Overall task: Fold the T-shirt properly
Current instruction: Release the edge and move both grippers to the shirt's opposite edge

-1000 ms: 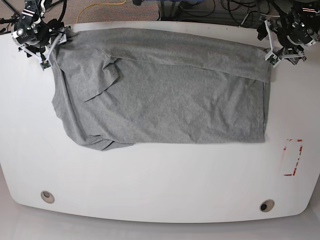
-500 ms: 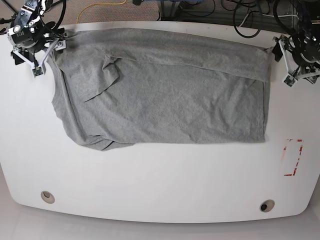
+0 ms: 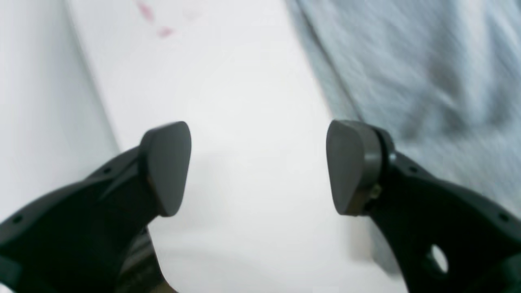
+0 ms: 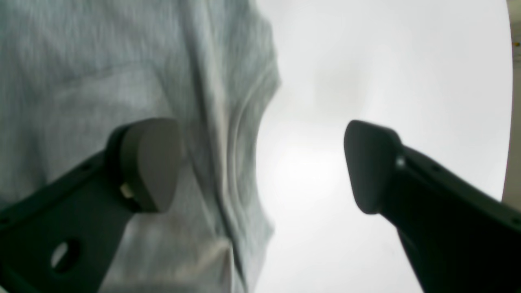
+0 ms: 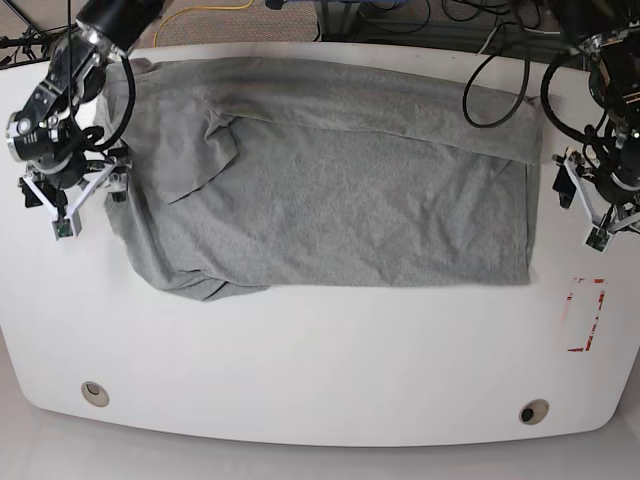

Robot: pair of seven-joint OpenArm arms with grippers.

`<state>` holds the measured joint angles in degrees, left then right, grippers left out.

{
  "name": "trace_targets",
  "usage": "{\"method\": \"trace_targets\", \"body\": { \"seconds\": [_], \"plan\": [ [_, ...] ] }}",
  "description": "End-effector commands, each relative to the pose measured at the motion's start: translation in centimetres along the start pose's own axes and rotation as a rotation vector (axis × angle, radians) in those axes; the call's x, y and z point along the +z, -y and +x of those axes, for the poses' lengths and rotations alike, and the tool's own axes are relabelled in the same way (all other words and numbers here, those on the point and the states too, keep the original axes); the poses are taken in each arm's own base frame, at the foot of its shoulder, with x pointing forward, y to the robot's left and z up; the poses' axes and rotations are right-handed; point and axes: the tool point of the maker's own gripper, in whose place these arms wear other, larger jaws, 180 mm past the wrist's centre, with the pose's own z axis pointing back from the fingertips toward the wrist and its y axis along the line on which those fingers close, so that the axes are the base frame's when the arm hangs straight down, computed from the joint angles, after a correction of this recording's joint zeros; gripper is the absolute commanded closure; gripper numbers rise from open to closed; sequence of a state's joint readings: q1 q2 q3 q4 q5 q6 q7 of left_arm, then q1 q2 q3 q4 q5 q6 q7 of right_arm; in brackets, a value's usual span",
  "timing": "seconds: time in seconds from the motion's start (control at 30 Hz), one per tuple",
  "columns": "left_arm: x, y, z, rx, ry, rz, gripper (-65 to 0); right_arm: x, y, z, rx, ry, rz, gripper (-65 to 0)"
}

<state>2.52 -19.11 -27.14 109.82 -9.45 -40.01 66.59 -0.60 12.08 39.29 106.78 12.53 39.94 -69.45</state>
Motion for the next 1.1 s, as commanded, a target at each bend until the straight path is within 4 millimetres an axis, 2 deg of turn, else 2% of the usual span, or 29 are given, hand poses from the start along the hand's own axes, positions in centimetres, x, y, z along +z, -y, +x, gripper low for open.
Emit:
{"method": "trace_targets", "body": {
  "seconds": [0.0,0.23,0.3,0.4,0.53,0.7,0.87,1.07],
  "plan": [
    [-0.3,-1.0,2.8,0.025,0.07,0.029,-48.5,-1.3,0.8,3.6,0.006,0.056,0.0,-59.0],
    [-1.6,-1.5,5.5,0.038,0.093,0.064,-48.5,-5.0,0.7,8.3,-0.03,0.122,0.052,-59.0],
    [-1.9,-0.9,6.5,0.025,0.098,0.063,-48.5,-6.5,0.9,9.7,-0.055,0.136,0.072,-59.0],
    [-2.1,-0.2,6.7,0.013,0.091,0.059,-48.5,-8.1,0.8,11.0,-0.081,0.161,0.098,-58.8],
    [-1.9,-0.1,7.1,0.001,0.097,0.068,-48.5,-10.2,0.3,12.5,-0.11,0.189,0.136,-53.7],
    [-1.7,0.0,6.8,-0.004,0.093,0.07,-48.5,-12.4,0.3,12.7,-0.15,0.196,0.177,-47.7],
    [-1.9,0.7,5.7,-0.008,0.071,0.056,-48.5,-14.0,-0.1,11.7,-0.207,0.2,0.226,-47.4],
    [-1.9,0.4,5.5,-0.007,0.065,0.061,-48.5,-14.8,-0.6,10.9,-0.235,0.211,0.244,-46.9]
  ]
}}
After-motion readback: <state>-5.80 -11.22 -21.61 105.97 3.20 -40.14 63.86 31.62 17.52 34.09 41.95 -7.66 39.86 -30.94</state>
